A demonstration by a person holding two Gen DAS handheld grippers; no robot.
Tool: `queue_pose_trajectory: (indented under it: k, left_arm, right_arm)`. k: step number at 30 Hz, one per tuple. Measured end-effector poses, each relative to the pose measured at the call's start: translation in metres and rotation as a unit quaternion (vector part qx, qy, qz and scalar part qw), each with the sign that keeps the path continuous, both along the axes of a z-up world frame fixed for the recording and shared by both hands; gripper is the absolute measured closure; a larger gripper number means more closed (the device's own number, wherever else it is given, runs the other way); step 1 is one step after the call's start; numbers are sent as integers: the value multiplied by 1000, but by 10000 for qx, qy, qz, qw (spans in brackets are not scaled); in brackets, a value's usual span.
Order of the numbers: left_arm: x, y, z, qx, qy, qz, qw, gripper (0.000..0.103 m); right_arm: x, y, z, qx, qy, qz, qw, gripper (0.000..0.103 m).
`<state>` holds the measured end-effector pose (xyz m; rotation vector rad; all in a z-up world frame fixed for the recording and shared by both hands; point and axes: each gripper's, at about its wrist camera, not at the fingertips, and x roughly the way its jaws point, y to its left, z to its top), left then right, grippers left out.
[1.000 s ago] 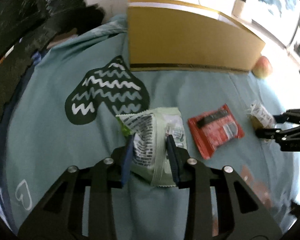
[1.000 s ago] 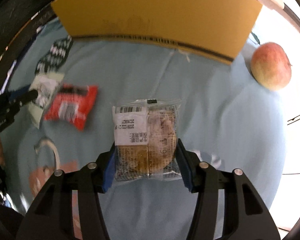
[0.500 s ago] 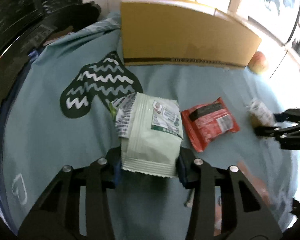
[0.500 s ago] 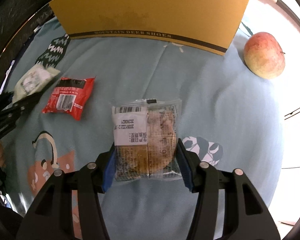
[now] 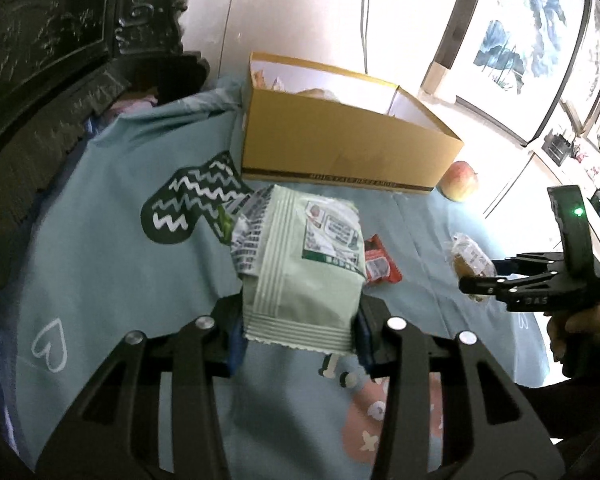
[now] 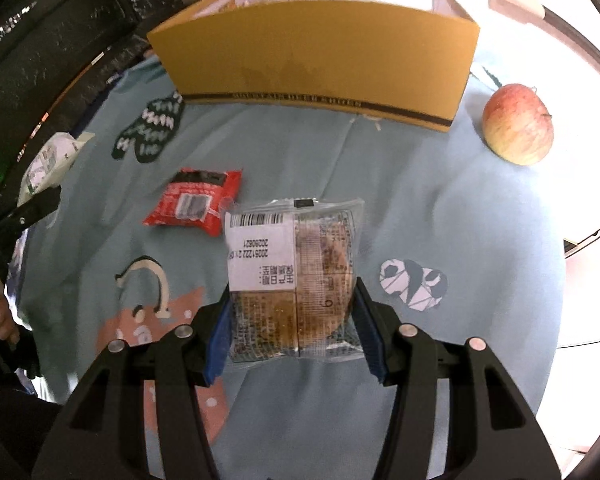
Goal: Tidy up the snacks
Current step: 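Lift and carry the green pack with the left gripper while the right carries the bun bag to the box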
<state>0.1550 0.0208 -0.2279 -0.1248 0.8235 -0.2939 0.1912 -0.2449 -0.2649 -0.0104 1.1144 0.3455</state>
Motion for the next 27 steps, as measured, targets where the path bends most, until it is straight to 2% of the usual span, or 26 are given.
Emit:
queue_pose_trajectory:
  k: [9,19,23,27]
  left_arm:
    - [16,-16,34,131,-235,-76,9996,60]
    - [54,-52,124,319,-1021,-221,9940,60]
    - [78,-61,149,346,-1127,-174,9929,60]
    - [100,-72,172,349,-1210,-138,9919,59]
  right_arm:
    - [6,-10,52,102,-534,-185,9984,48]
    - [24,-11,153,145,-1509,-237,9882,48]
    - [40,-12,191,150,-1831,-256,9827,48]
    - [58,-17,213,158,-1981,-315,9796,48]
